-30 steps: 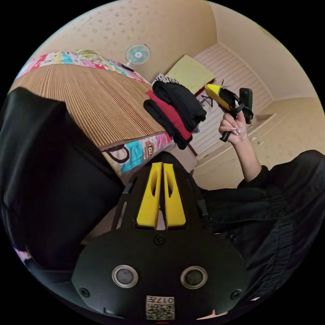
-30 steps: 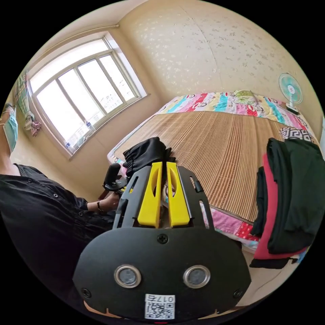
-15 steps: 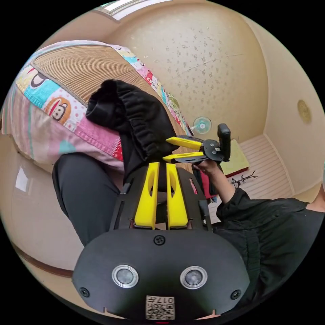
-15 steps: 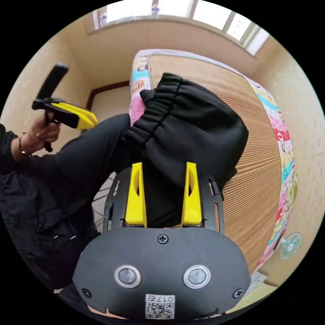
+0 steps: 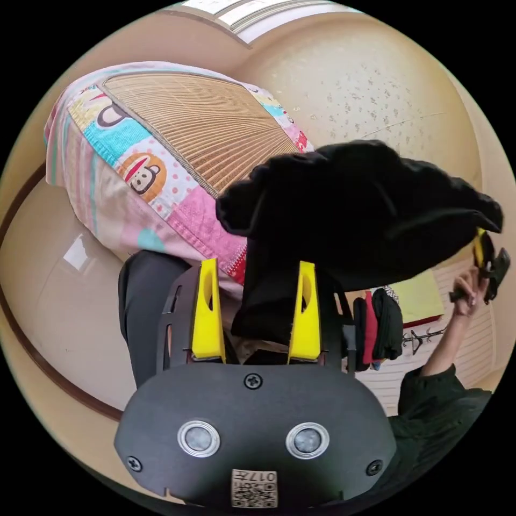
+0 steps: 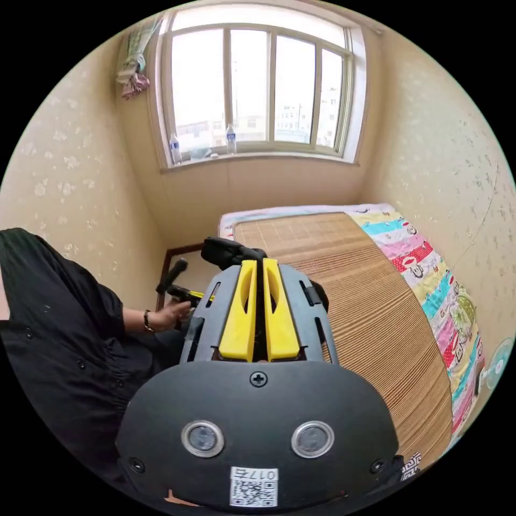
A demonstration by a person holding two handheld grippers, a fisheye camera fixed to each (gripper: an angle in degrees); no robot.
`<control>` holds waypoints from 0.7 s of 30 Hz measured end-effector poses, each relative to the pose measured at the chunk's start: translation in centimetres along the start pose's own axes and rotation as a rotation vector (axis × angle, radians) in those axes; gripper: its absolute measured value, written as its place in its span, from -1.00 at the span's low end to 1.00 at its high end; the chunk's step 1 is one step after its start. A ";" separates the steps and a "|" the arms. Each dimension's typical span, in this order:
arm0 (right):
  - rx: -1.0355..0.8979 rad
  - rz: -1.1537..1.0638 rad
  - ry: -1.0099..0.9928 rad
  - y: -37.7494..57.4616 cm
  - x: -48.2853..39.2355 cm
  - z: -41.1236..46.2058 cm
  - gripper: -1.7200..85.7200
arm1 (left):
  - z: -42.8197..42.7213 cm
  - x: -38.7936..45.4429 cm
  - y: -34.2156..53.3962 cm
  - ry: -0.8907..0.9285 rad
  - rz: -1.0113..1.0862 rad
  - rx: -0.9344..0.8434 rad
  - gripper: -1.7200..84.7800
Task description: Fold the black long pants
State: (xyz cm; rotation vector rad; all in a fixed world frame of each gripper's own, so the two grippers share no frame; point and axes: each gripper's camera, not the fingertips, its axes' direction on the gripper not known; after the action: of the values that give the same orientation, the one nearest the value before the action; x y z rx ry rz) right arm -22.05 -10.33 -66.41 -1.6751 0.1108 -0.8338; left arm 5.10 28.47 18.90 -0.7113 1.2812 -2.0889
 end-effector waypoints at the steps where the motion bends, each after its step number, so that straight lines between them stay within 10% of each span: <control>1: 0.037 0.001 0.010 0.2 -0.4 -2.0 -0.91 | -0.1 1.6 0.3 -0.032 0.025 0.032 -0.52; 10: 0.518 0.093 0.193 8.7 -2.2 -28.8 -0.91 | -19.7 20.8 6.8 0.127 0.686 0.770 -0.87; 14: 0.736 0.192 0.367 11.3 1.7 -35.5 -0.90 | -21.8 28.7 -0.5 0.441 0.744 0.782 -0.89; 21: 0.484 0.669 0.870 -3.2 29.8 -38.2 -0.85 | -12.7 51.5 -26.4 0.340 0.698 0.472 -0.80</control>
State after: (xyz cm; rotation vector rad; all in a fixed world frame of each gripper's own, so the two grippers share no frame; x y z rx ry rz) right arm -23.04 -55.34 -48.24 -0.6521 0.9336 -0.9090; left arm -44.49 9.18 44.96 0.2828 0.9424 -1.8298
